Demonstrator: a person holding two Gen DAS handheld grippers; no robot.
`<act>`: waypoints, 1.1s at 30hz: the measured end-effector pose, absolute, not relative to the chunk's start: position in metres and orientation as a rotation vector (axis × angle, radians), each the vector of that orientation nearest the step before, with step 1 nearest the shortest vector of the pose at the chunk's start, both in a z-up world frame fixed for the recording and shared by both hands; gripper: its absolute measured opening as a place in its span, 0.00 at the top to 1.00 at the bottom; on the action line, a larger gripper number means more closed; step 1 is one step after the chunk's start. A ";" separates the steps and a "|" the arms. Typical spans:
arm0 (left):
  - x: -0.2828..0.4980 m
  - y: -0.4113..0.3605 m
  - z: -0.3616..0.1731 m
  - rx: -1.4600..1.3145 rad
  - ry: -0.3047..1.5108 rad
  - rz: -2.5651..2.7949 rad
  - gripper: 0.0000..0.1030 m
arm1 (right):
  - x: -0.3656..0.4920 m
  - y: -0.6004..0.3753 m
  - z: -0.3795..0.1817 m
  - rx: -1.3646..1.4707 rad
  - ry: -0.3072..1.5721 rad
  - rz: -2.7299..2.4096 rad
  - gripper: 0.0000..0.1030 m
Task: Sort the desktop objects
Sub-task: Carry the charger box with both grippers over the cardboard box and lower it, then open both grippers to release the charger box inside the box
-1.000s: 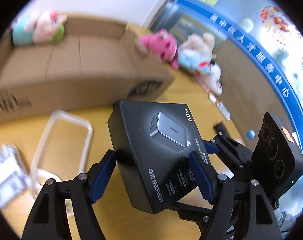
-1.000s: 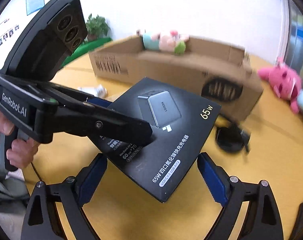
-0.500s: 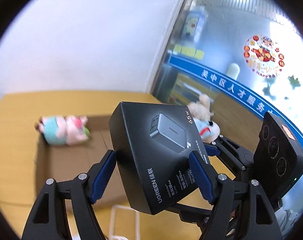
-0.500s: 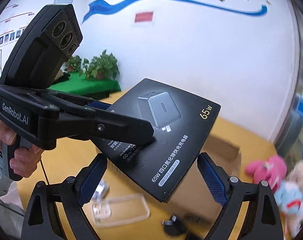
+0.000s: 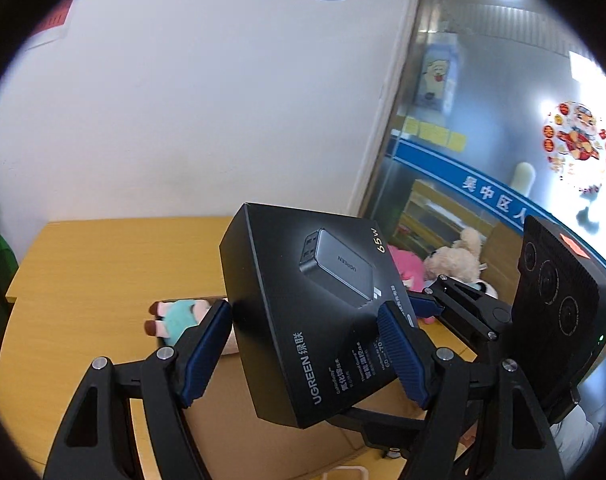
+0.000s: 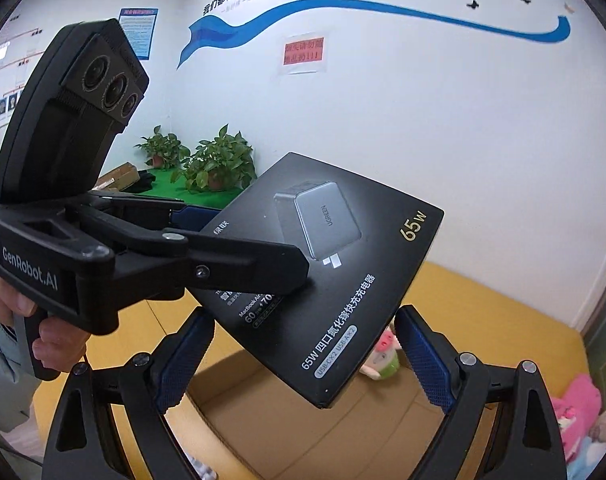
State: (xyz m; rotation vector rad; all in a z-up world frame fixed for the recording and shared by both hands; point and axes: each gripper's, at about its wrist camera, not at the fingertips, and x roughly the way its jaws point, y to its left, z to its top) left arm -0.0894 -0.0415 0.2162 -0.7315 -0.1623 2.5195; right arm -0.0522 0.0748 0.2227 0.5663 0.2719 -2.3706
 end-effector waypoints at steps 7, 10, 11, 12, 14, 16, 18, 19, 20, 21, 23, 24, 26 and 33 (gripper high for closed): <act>-0.157 -0.066 0.149 -0.983 -0.233 2.460 0.27 | -0.126 0.048 0.163 0.787 0.145 -2.255 0.11; -0.182 -0.072 0.113 -1.104 -0.283 2.416 0.27 | -0.154 0.038 0.129 0.897 0.127 -2.211 0.11; -0.187 -0.073 0.102 -1.135 -0.287 2.406 0.27 | -0.163 0.032 0.116 0.939 0.137 -2.198 0.11; -0.193 -0.074 0.093 -1.168 -0.294 2.396 0.27 | -0.169 0.028 0.107 0.970 0.141 -2.188 0.11; -0.204 -0.075 0.072 -1.236 -0.310 2.373 0.27 | -0.181 0.024 0.086 1.041 0.140 -2.162 0.11; -0.210 -0.075 0.056 -1.284 -0.323 2.349 0.27 | -0.192 0.019 0.068 1.106 0.120 -2.134 0.11; -0.213 -0.076 0.041 -1.332 -0.326 2.329 0.27 | -0.199 0.017 0.052 1.157 0.097 -2.107 0.11; -0.214 -0.076 0.035 -1.359 -0.315 2.323 0.27 | -0.202 0.016 0.045 1.182 0.089 -2.090 0.11; -0.214 -0.076 0.029 -1.389 -0.302 2.319 0.27 | -0.205 0.014 0.036 1.209 0.084 -2.070 0.11; -0.214 -0.076 0.023 -1.419 -0.286 2.317 0.27 | -0.205 0.012 0.029 1.229 0.085 -2.056 0.11; -0.216 -0.076 0.014 -1.468 -0.261 2.320 0.27 | -0.210 0.009 0.014 1.271 0.083 -2.028 0.11; -0.216 -0.076 0.011 -1.489 -0.253 2.322 0.27 | -0.210 0.006 0.007 1.294 0.077 -2.014 0.11; -0.215 -0.072 0.006 -1.525 -0.209 2.334 0.28 | -0.212 0.003 -0.006 1.329 0.065 -1.993 0.11; -0.218 -0.059 0.007 -1.635 -0.057 2.374 0.30 | -0.223 -0.001 -0.030 1.384 0.023 -1.958 0.11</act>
